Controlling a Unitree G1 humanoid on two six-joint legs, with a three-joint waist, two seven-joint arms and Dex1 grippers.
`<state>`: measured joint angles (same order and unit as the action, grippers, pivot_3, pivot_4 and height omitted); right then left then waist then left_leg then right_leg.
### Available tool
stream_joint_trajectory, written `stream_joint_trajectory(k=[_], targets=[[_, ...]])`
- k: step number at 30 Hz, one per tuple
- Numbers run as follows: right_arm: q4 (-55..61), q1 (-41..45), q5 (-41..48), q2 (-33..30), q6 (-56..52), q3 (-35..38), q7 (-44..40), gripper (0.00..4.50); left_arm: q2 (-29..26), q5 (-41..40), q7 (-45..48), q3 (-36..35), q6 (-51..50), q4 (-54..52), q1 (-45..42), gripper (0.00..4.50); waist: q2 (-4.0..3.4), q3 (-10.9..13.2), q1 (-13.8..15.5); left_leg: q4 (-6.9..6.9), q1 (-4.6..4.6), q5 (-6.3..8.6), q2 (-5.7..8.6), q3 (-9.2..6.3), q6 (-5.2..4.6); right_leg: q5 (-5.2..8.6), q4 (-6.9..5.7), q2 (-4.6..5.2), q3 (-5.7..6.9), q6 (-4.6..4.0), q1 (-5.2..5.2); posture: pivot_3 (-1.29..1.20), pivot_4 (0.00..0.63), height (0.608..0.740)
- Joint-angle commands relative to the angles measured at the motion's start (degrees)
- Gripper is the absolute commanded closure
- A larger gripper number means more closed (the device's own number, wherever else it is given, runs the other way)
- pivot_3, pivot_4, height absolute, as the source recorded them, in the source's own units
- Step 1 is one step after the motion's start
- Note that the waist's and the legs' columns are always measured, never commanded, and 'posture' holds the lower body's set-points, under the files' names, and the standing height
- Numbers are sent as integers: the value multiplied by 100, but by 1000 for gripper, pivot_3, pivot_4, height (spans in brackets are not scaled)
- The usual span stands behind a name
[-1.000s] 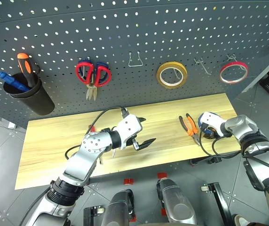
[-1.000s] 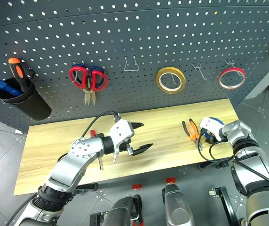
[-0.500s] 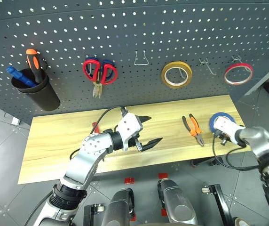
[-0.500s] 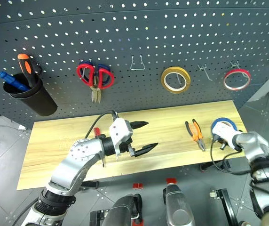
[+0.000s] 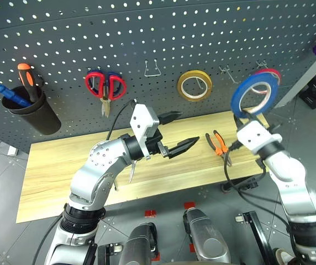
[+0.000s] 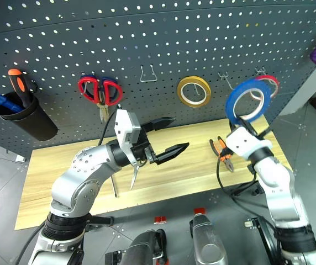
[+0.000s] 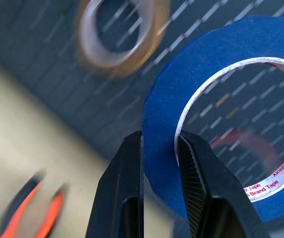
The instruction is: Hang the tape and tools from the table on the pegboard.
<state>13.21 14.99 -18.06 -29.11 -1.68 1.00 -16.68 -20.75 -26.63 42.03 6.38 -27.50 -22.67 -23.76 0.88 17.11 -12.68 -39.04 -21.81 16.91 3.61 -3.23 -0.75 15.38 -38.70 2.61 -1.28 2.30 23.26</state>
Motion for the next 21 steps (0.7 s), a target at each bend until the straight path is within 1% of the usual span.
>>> stream_joint_trajectory(k=[1, 3, 8, 11, 13, 15, 18, 19, 21], targets=[[-1154, 847, 487, -20, 443, 26, -243, 3827, -56, -47, -32, -60, 19, -161, -74, 0, 0, 0, -10, 0, 0, -1, -2, 1, 0, -8, 0, -3, -1, -13, 1, -394, 270, 740], [-1942, 1364, 709, -20, 712, -63, -536, 3827, -85, -15, -52, -46, 33, -163, -46, 0, 1, 0, -19, 2, -2, -1, -5, 3, 0, -10, 1, -7, -3, -17, 4, -381, 268, 740], [-3239, 2112, 956, 66, 1243, -235, -927, 3827, -118, 19, -120, -53, 29, -197, 49, 0, 1, 0, -31, 8, -11, -1, -18, 3, -1, -11, 14, -19, -6, -19, 8, -365, 264, 740], [-3490, 2232, 1087, 137, 1315, -240, -1005, 2777, -179, 43, -187, -102, 24, -199, 140, 0, 0, 0, -31, 7, -11, 0, -17, 12, -1, -11, 17, -19, -17, -20, 8, -361, 264, 740], [-3264, 2030, 1179, 184, 1087, -236, -1077, 2159, -311, 80, -160, -174, 58, -154, 235, 0, 0, 0, -27, 7, -12, 0, -17, 12, -2, -11, 17, -19, -18, -20, 10, -364, 263, 740], [-2809, 1683, 1305, 267, 520, -229, -1136, 1472, -560, 202, -53, -246, 167, 0, 342, 0, 0, 0, -15, 7, -12, 0, -17, 11, -1, -11, 14, -20, -19, -20, 11, -366, 263, 740], [-1962, 1163, 1485, 466, -902, -224, -1120, 442, -1114, 647, 287, -189, 638, 371, 541, 0, -1, 0, -4, 7, -11, 0, -23, 8, -1, -11, 10, -25, -20, -20, 14, -378, 265, 740], [-1682, 1037, 1530, 583, -1531, -212, -1035, 70, -1297, 784, 419, -159, 822, 529, 615, 0, -1, -1, -10, 7, -11, 0, -23, 11, -1, -11, 6, -25, -25, -20, 18, -382, 266, 740], [-1285, 941, 1604, 804, -2631, -173, -849, 26, -1521, 952, 600, -121, 1098, 773, 704, 0, -1, -1, -23, 7, -10, 1, -22, 24, -2, -12, -6, -27, -45, -22, 29, -385, 267, 740]])
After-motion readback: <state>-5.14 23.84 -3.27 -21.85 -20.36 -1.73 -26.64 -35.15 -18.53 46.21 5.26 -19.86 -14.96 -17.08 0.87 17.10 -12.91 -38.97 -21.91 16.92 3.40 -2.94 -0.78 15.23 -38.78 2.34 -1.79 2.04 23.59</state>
